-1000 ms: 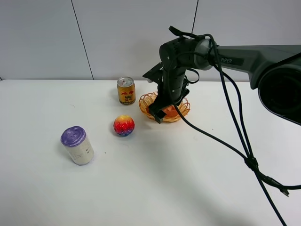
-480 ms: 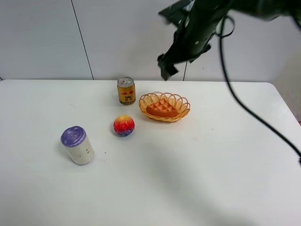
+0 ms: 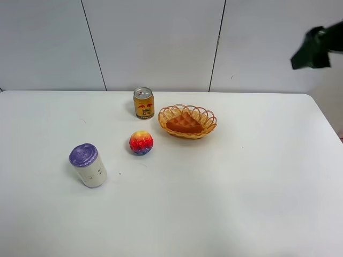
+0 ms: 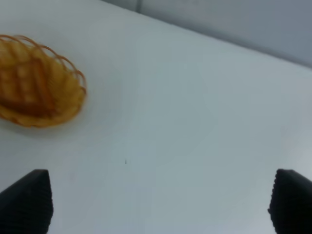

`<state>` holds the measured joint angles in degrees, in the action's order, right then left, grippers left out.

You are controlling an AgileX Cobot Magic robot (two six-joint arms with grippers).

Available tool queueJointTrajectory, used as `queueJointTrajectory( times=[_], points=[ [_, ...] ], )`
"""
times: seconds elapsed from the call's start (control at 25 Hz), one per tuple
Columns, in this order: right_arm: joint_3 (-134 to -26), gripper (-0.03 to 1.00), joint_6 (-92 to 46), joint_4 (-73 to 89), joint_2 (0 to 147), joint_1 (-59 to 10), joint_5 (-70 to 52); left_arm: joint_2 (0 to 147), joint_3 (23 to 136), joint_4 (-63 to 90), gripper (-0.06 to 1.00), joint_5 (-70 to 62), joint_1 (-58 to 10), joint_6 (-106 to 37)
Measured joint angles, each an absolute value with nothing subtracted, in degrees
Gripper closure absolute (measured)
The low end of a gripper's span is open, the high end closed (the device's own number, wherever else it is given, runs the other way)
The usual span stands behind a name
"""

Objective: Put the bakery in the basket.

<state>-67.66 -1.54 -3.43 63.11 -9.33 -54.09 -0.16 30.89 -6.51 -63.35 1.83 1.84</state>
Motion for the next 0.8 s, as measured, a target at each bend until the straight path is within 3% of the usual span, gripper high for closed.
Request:
queueJointTrajectory(
  times=[0.24, 0.48, 0.8],
  points=[
    [-46.6, 0.09, -1.5, -2.6, 36.8, 3.1, -52.2, -0.2, 30.9, -6.5, -0.05, -63.3, 1.8, 1.8],
    [-32.8, 0.09, -2.5, -0.7, 19.5, 3.5, -45.6, -0.2, 30.9, -6.5, -0.05, -63.3, 1.8, 1.8],
    [-28.3, 0.09, -1.8, 1.7, 4.3, 3.5, -51.5, -0.2, 30.9, -6.5, -0.05, -63.3, 1.8, 1.8]
  ],
)
